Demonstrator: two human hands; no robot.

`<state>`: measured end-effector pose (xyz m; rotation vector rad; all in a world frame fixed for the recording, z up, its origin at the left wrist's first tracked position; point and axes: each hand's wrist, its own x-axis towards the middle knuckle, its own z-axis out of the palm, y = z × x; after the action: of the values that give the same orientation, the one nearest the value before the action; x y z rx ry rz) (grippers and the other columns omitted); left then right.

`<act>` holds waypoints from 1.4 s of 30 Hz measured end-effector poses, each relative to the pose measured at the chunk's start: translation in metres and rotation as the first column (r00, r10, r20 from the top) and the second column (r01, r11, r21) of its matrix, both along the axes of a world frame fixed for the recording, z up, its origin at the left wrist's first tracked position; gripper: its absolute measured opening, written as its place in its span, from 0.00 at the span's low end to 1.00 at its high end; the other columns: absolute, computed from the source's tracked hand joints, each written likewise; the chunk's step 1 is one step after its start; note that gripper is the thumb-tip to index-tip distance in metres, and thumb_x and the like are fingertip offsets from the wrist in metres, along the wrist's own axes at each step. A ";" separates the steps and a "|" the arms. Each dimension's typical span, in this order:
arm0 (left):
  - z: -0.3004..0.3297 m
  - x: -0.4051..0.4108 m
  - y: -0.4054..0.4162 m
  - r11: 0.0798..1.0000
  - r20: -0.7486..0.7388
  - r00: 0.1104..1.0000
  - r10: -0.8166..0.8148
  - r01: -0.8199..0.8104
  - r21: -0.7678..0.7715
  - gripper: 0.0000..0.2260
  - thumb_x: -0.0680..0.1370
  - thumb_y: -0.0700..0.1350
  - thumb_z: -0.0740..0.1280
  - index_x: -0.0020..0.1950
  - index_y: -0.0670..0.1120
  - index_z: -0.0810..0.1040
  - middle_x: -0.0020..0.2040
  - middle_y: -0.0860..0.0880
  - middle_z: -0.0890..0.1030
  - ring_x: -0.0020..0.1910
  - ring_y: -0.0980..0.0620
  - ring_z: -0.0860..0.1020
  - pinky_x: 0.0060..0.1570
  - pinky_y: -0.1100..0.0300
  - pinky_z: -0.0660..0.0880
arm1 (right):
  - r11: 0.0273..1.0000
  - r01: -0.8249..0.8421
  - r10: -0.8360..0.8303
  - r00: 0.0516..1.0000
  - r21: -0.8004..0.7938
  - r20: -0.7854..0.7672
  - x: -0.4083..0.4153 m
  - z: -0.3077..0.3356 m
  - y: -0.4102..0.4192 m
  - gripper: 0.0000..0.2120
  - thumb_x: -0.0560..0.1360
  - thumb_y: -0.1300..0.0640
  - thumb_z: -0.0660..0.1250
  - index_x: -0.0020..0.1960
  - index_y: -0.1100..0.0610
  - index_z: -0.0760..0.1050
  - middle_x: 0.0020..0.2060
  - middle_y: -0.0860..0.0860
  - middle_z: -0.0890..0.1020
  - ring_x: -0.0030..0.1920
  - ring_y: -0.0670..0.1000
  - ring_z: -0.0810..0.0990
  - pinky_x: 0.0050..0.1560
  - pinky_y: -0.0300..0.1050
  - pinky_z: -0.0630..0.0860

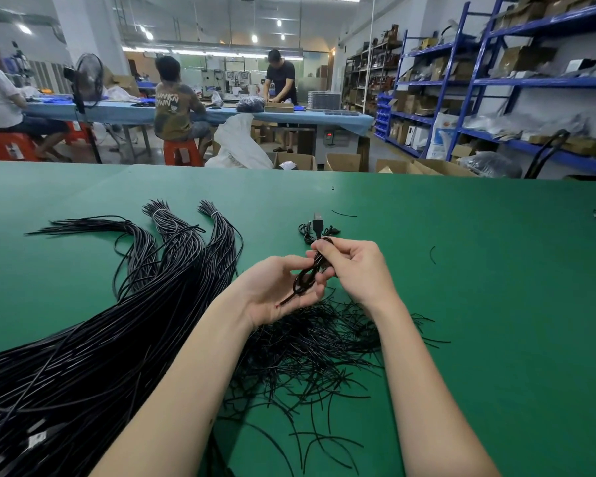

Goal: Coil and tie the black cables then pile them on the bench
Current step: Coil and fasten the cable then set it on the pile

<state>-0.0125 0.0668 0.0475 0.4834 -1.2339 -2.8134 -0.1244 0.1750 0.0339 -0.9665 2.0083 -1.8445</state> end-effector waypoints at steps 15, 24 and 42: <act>-0.006 -0.004 0.005 0.898 -0.114 0.964 0.241 -0.266 -0.350 0.08 0.76 0.33 0.71 0.49 0.40 0.74 0.49 0.39 0.86 0.40 0.47 0.85 0.38 0.62 0.82 | 0.995 -0.033 0.050 0.981 -0.091 0.189 0.004 0.008 0.001 0.07 0.81 0.57 0.69 0.46 0.55 0.85 0.40 0.48 0.88 0.33 0.46 0.82 0.33 0.35 0.77; -0.009 0.002 0.000 0.793 -0.159 0.952 0.260 -0.304 -0.527 0.07 0.74 0.35 0.75 0.44 0.39 0.78 0.43 0.37 0.85 0.35 0.49 0.82 0.40 0.63 0.82 | 0.997 -0.004 0.019 0.979 -0.074 0.203 0.006 0.004 -0.006 0.06 0.81 0.57 0.70 0.48 0.56 0.85 0.42 0.52 0.89 0.38 0.48 0.86 0.36 0.39 0.81; -0.019 0.004 -0.018 0.836 -0.045 0.847 0.530 -0.531 -0.138 0.09 0.74 0.33 0.74 0.53 0.34 0.80 0.38 0.42 0.85 0.34 0.52 0.84 0.37 0.65 0.81 | 0.704 0.097 0.212 0.916 0.704 -0.339 0.003 -0.008 0.007 0.02 0.74 0.46 0.73 0.43 0.40 0.84 0.44 0.36 0.85 0.48 0.41 0.81 0.47 0.42 0.72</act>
<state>-0.0085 0.0486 0.0284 0.6861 -1.0818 -2.2380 -0.1212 0.1821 0.0262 -1.1711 2.5640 -0.6864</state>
